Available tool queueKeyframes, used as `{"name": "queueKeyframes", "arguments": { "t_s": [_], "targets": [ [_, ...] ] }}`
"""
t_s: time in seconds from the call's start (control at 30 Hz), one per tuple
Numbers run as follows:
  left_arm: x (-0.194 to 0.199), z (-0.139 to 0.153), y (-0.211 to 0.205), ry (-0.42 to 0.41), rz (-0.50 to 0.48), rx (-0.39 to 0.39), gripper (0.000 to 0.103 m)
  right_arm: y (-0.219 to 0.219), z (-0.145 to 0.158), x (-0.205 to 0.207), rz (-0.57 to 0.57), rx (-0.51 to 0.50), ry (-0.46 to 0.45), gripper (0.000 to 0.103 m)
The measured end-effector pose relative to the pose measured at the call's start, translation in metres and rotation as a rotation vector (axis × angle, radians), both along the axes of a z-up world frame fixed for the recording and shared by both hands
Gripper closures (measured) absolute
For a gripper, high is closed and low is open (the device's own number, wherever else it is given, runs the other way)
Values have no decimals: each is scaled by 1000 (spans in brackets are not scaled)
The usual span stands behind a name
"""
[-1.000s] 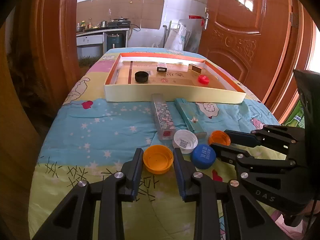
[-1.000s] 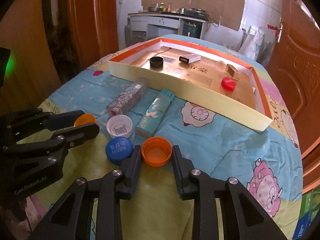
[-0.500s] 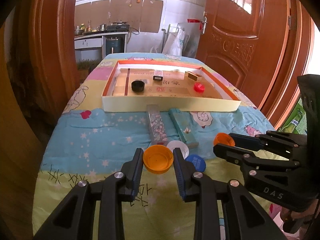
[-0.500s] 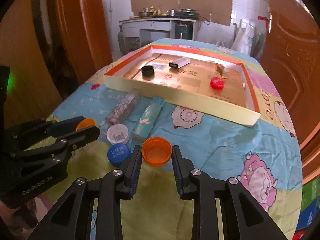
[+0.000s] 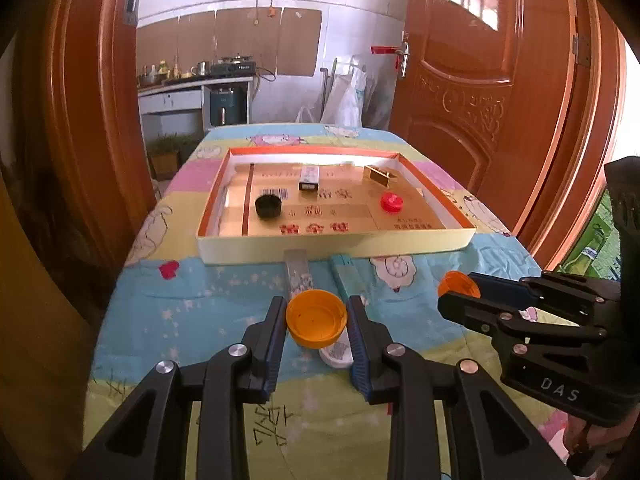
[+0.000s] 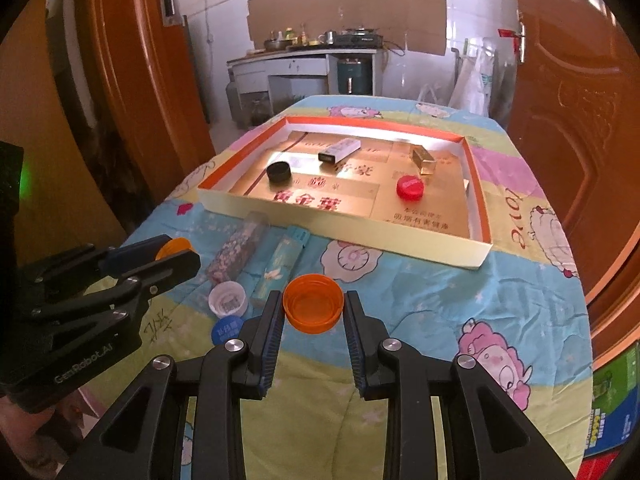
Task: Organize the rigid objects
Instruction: 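Carry both orange caps over the box lid with both tools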
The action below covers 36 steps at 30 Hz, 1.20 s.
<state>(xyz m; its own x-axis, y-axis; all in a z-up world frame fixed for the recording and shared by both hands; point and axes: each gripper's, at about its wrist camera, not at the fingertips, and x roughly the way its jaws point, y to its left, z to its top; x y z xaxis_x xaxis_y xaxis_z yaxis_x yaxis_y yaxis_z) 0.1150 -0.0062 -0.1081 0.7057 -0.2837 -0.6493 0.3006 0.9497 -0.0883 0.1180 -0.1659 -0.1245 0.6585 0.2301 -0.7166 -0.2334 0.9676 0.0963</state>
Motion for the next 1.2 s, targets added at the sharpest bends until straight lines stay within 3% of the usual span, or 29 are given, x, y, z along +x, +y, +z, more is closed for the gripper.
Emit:
{"name": "queueKeyframes", "arguments": {
  "t_s": [0.57,1.2],
  "targets": [
    [28,9,-3,-9,47,33,72,-15,9,17,-31,15,-15,73],
    [67,15,-10,11,31,26,72,-22,17,51,-27,23,-15,72]
  ]
}}
